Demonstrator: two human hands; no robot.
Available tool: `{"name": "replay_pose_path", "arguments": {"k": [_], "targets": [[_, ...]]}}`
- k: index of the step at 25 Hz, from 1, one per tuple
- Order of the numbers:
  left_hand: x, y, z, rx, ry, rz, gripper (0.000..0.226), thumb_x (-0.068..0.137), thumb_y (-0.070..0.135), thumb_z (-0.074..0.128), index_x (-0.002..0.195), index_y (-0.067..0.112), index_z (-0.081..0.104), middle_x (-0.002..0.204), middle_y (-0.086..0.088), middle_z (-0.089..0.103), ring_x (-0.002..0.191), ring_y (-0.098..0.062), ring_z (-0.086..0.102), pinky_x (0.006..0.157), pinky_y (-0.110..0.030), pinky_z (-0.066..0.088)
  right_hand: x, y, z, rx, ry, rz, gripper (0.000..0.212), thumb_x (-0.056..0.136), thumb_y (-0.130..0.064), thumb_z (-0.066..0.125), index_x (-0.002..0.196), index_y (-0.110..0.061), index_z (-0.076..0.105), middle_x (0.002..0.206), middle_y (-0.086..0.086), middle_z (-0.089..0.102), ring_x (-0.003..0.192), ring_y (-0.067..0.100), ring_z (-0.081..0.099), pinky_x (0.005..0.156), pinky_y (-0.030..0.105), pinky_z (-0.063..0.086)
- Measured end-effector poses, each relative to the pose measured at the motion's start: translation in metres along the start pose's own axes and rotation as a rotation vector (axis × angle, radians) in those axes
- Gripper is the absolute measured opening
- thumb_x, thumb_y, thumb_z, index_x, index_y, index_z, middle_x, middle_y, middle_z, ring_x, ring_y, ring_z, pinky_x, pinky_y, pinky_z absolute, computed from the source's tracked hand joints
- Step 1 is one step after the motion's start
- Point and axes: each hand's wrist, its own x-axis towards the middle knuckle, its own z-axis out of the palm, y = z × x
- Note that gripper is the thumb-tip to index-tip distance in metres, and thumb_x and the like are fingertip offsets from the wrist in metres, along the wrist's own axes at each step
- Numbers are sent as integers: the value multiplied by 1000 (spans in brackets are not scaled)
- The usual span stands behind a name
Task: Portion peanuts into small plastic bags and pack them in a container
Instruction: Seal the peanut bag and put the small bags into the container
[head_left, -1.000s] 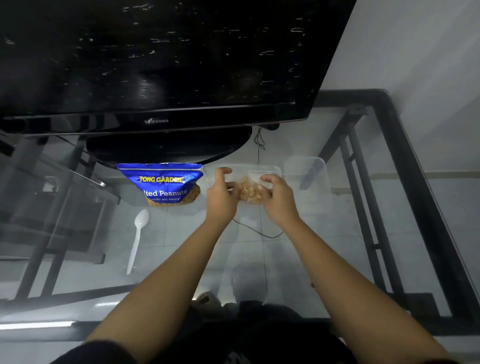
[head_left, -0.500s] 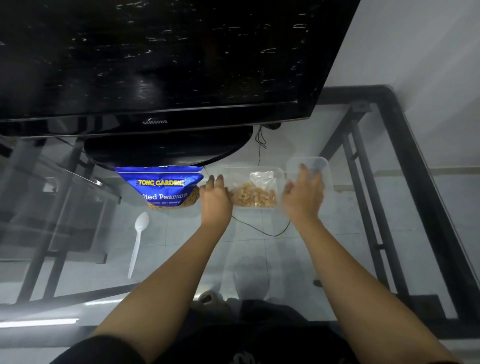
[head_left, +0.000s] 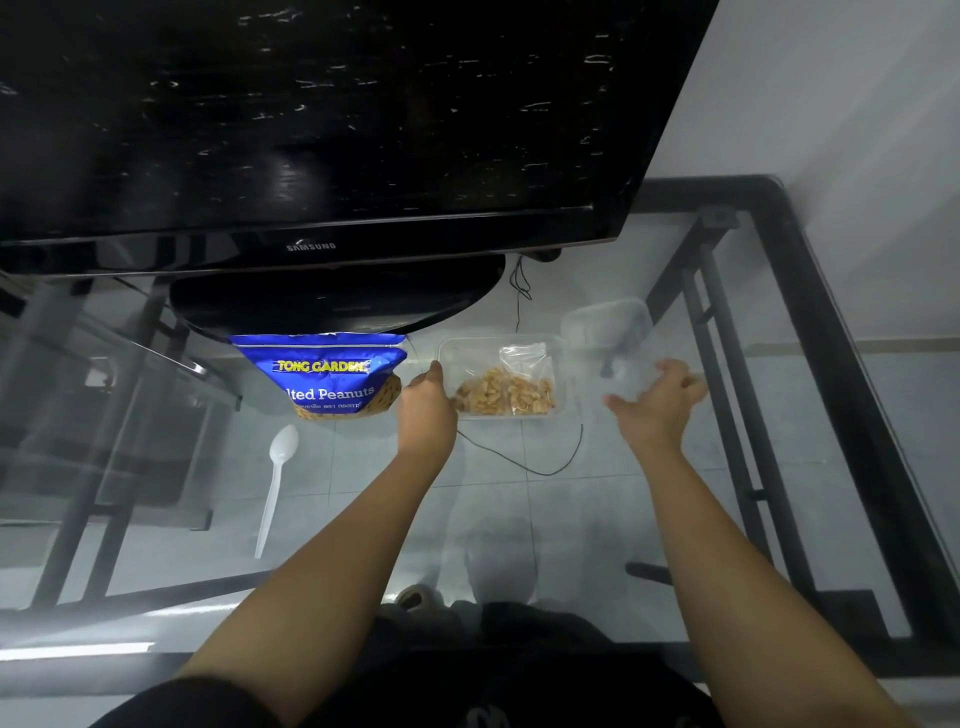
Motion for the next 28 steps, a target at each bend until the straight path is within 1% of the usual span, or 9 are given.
{"name": "replay_pose_path", "arguments": {"k": [4, 6, 9, 12, 14, 16, 20, 24, 28], "targets": [[-1, -1, 1, -36, 9, 0, 43, 92, -1, 47, 135, 1, 42, 117, -20, 61, 106, -31, 58, 85, -34, 50, -4, -26, -20, 710, 140, -76, 58, 90, -2, 54, 138, -21, 27, 101, -1, 57, 79, 2, 63, 71, 13, 52], [-4, 0, 3, -130, 116, 30, 40, 95, 8, 45, 134, 1, 42, 126, -19, 57, 116, -31, 51, 92, -36, 45, -5, -35, -24, 838, 65, -98, 52, 93, -6, 51, 137, -20, 26, 93, -6, 60, 69, -1, 60, 69, 15, 50], [-10, 10, -2, -477, 200, 68, 41, 100, 26, 34, 135, 7, 44, 128, -10, 58, 120, -22, 52, 97, -33, 44, -9, -38, -13, 681, -119, -153, 33, 95, -13, 50, 126, -22, 43, 97, -5, 62, 76, 2, 61, 74, 22, 52], [-14, 22, -8, -680, 107, 96, 40, 100, 32, 34, 134, 15, 47, 110, 3, 62, 101, -12, 61, 83, -27, 53, -16, -35, 9, 535, -238, -154, 43, 95, -19, 49, 138, -18, 40, 100, -5, 63, 88, 9, 61, 90, 29, 51], [-10, 21, -7, -636, 128, 76, 39, 99, 29, 40, 133, 13, 49, 109, -2, 66, 98, -16, 63, 80, -27, 53, -19, -34, 21, 440, -257, -158, 47, 97, -23, 47, 142, -16, 34, 109, -4, 60, 104, 13, 58, 101, 29, 42], [-4, 13, -3, -515, 186, 24, 38, 97, 24, 43, 130, 7, 51, 120, -12, 64, 112, -25, 57, 92, -34, 49, -17, -35, 31, 292, -266, -156, 46, 99, -24, 41, 143, -16, 32, 135, 2, 47, 127, 18, 45, 105, 23, 30], [-1, -5, 6, -359, 205, -57, 35, 97, 13, 43, 127, -1, 53, 125, -19, 60, 118, -31, 52, 97, -35, 43, -11, -37, 50, 123, -327, -166, 43, 101, -15, 28, 144, -10, 29, 151, 11, 29, 138, 23, 30, 105, 19, 21], [1, -14, 14, -292, 157, -75, 35, 96, 8, 41, 127, -3, 53, 93, -25, 67, 85, -36, 62, 70, -33, 47, -10, -36, 57, -30, -389, -119, 46, 102, -13, 25, 147, -10, 21, 142, 19, 41, 131, 31, 39, 102, 32, 35], [1, -13, 16, -291, 164, -92, 35, 97, 9, 43, 129, 0, 51, 94, -22, 68, 83, -31, 61, 68, -31, 46, -15, -33, 58, -78, -346, -164, 49, 101, -10, 27, 148, -13, 16, 106, 21, 62, 108, 32, 55, 105, 44, 39]]}}
